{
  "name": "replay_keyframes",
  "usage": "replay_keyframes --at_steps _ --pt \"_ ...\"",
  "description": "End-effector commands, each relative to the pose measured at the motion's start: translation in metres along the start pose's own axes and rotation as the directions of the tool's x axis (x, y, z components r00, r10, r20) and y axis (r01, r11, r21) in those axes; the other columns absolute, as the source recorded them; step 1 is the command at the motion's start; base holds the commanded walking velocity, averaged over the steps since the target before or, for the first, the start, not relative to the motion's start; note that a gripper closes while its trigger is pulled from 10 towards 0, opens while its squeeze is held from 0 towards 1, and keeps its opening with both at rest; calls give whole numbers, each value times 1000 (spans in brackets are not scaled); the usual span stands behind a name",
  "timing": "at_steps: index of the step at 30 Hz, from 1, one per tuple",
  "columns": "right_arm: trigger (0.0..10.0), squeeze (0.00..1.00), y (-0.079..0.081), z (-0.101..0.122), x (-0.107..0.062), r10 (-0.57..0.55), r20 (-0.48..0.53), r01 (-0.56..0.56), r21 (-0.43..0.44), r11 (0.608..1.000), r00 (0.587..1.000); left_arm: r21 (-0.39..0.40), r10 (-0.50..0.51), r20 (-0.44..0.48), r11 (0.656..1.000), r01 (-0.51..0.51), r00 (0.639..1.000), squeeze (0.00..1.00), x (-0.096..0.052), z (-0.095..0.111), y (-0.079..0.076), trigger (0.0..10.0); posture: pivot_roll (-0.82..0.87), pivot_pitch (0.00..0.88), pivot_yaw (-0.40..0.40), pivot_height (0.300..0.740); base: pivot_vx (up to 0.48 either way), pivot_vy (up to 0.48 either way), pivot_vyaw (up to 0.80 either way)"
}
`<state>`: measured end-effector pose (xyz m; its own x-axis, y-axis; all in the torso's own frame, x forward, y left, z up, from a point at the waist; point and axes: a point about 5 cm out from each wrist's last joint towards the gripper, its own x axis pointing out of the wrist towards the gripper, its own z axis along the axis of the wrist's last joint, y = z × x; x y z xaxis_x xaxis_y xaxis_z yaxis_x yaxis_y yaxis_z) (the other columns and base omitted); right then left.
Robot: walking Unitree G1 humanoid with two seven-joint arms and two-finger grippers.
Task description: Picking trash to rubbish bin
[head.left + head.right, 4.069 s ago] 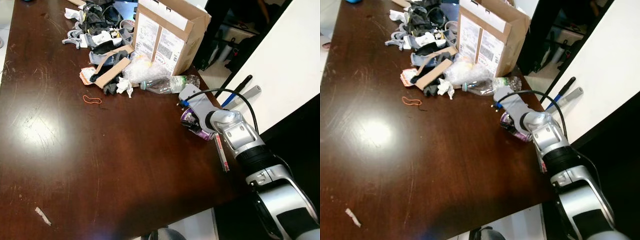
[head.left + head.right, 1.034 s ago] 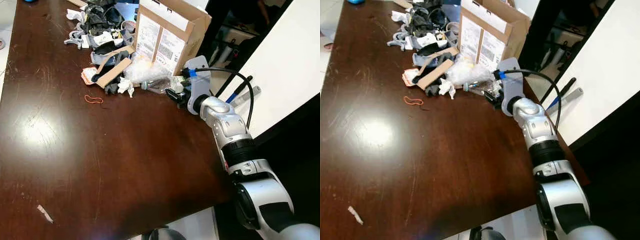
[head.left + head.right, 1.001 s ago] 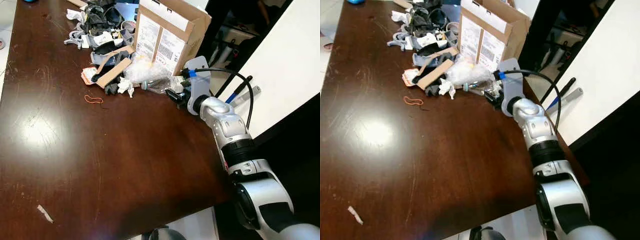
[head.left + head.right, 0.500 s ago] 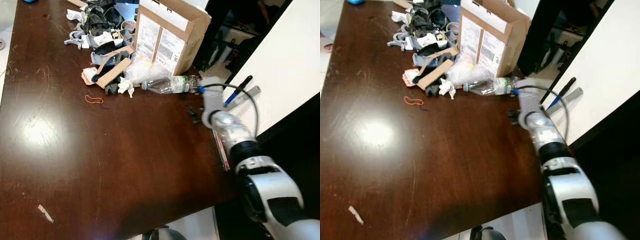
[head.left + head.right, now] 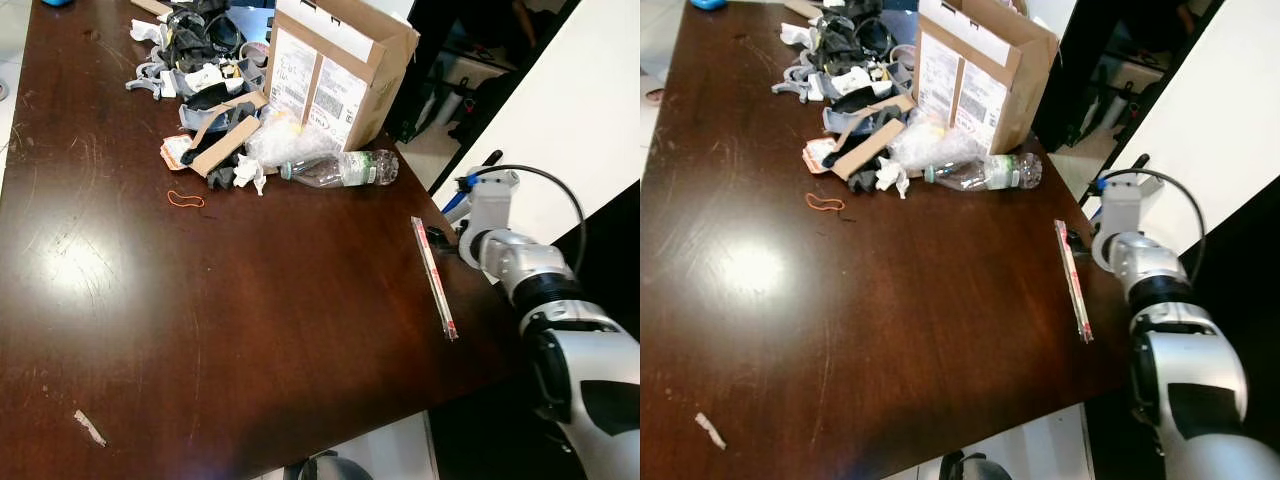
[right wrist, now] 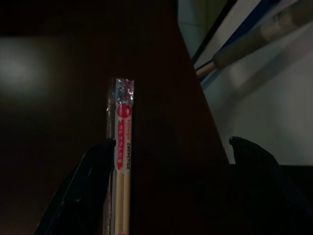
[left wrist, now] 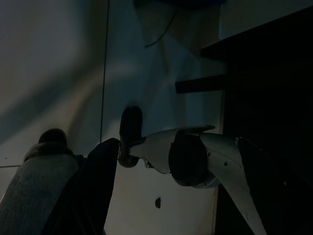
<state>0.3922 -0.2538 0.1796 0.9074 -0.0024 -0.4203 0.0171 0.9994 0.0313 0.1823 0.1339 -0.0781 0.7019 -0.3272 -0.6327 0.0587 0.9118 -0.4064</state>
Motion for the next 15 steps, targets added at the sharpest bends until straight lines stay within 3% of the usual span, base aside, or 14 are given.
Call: replay_keyframes --at_steps 1,6,11,15 --pt "10000 0 -11 -7 -3 -9 -37 10 42 999 999 -70 38 -144 996 -48 989 0 -16 -42 6 10000 140 199 -184 740 0 0 0" --pt "10000 0 -14 -16 -4 38 -65 -30 108 994 997 -67 39 -146 997 -49 989 0 -16 -41 7 10000 135 195 -179 740 0 0 0" --pt "10000 0 -10 -12 -5 136 4 -134 197 971 991 -59 38 -151 997 -47 988 0 -17 -41 8 10000 133 191 -178 740 0 0 0" --pt "10000 0 -5 -12 -6 214 28 -215 211 954 976 -57 39 -154 997 -48 987 0 -17 -41 8 10000 131 186 -175 740 0 0 0"
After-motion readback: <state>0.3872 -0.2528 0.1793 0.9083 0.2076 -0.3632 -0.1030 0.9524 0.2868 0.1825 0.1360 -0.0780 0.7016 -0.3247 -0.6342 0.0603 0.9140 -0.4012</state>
